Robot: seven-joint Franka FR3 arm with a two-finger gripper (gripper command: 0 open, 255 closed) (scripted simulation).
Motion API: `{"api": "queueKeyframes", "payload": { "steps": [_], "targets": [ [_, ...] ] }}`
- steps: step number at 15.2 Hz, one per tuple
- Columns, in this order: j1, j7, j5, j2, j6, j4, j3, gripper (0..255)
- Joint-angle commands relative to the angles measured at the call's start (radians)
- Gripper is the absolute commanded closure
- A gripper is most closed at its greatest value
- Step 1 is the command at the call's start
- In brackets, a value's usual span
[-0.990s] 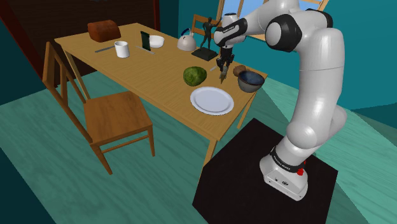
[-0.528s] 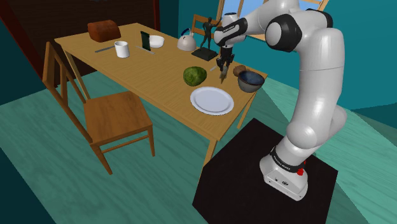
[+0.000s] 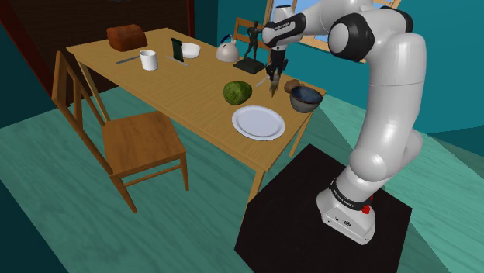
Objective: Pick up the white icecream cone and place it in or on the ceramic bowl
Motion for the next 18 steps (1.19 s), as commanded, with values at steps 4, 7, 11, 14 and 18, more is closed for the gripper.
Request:
{"api": "queueKeyframes", "payload": {
  "steps": [4,7,11,14,18],
  "targets": [
    [0.000,-0.006,-0.002,-0.019,-0.058,0.040,-0.002,255],
    [0.000,-0.009,-0.003,-0.030,-0.093,0.065,-0.004,255],
    [0.000,-0.013,-0.005,-0.041,-0.141,0.101,-0.005,255],
    [0.000,-0.017,-0.005,-0.048,-0.178,0.132,-0.006,255],
    [-0.002,-0.022,-0.005,-0.053,-0.228,0.178,-0.007,255]
  ]
}}
